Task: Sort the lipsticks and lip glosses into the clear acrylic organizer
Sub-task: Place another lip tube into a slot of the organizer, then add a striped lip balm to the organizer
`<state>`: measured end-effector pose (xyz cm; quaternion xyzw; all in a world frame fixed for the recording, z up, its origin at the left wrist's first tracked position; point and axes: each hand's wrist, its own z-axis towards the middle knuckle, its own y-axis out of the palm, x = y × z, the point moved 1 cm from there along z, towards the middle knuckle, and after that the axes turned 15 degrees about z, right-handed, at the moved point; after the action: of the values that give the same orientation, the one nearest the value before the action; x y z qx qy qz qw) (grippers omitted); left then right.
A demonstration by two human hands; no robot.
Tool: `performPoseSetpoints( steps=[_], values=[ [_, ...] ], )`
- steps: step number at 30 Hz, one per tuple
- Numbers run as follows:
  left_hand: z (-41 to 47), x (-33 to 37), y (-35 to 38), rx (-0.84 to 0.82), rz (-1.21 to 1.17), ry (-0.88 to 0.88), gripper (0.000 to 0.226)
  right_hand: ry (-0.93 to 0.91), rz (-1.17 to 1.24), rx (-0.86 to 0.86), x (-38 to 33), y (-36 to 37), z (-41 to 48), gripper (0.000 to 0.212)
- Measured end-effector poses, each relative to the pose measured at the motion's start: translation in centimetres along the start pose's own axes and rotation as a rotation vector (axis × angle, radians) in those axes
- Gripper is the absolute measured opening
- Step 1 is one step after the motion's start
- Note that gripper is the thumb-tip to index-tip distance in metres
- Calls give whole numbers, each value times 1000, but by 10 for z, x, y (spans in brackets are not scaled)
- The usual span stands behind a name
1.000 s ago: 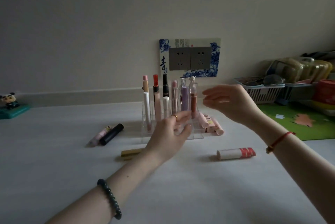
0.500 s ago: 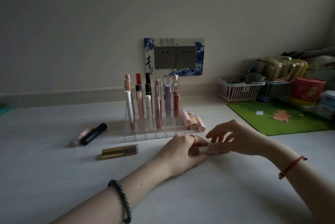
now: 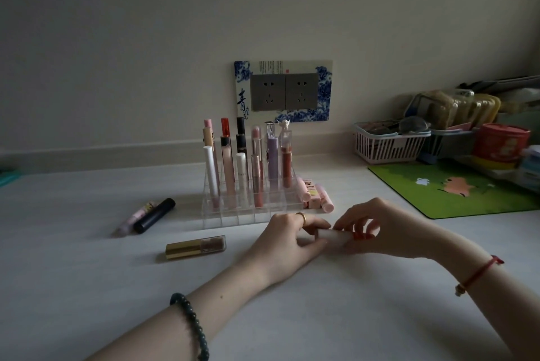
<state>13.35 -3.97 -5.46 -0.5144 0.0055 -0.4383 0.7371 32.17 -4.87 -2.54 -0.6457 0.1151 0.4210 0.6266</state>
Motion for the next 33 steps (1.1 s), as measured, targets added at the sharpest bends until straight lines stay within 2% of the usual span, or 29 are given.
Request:
performPoseSetpoints(
  steps=[3, 7, 11, 13, 18, 23, 28, 33],
  values=[
    [0, 0, -5, 48, -82, -30, 24, -23, 38, 43, -2, 2, 1, 30],
    [1, -3, -12, 128, -291, -113, 23, -141, 108, 140, -11, 8, 4, 25],
    [6, -5, -23, 208, -509, -173, 27, -241, 265, 227, -29, 21, 15, 9],
    [8, -6, -32, 253, -554, -184, 31, -269, 307, 267, -39, 26, 24, 15],
    [4, -22, -65, 374, -502, -190, 27, -335, 399, 347, -71, 44, 57, 9],
    [-7, -53, -103, 451, -300, -246, 27, -362, 438, 355, -101, 77, 94, 15],
    [-17, -85, -118, 441, -266, -305, 30, -353, 461, 385, -111, 102, 118, 17],
    [-17, -104, -113, 393, -233, -314, 19, -311, 408, 414, -105, 113, 126, 18]
  ],
)
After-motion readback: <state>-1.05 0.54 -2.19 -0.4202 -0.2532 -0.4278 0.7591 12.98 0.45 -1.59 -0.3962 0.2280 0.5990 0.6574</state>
